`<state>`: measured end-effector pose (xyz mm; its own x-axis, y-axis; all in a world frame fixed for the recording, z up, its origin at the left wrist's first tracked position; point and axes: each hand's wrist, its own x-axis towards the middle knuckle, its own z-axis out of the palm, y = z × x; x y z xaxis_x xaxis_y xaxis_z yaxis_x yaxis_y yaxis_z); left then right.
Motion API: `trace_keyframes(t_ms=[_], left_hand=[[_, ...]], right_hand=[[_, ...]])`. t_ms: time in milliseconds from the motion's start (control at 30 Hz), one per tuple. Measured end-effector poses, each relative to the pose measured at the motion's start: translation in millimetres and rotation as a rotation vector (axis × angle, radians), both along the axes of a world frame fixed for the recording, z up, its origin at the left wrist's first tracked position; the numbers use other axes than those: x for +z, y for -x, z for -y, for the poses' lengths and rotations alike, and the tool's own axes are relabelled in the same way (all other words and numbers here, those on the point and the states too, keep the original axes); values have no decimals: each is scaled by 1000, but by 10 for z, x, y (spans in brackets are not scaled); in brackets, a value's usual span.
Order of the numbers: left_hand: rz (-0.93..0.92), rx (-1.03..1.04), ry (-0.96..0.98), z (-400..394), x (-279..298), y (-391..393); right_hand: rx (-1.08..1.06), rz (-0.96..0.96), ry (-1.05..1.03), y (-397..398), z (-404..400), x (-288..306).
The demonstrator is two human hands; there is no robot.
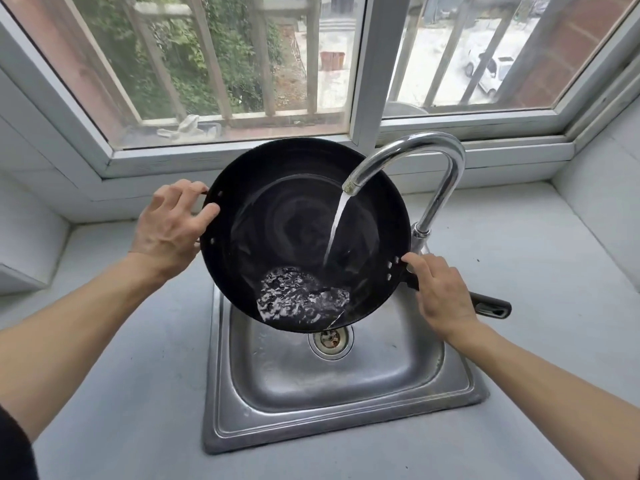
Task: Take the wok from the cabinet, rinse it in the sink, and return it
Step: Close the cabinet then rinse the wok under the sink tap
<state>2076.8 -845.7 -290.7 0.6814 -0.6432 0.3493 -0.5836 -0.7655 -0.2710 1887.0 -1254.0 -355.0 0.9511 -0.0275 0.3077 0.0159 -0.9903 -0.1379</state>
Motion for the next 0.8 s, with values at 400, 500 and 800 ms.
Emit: trace_keyframes(t_ms=[400,500,800], left_hand=[[9,-28,-14,-226,367,1],[-54,-13,-36,-283,469,30],[-216,18,-178,-508,593,174]], right_hand=[[52,-30,-110,-285,-228,-99],[66,-55,-146,-326,-266,-125],[119,-162,-191,-351,-409,-208]])
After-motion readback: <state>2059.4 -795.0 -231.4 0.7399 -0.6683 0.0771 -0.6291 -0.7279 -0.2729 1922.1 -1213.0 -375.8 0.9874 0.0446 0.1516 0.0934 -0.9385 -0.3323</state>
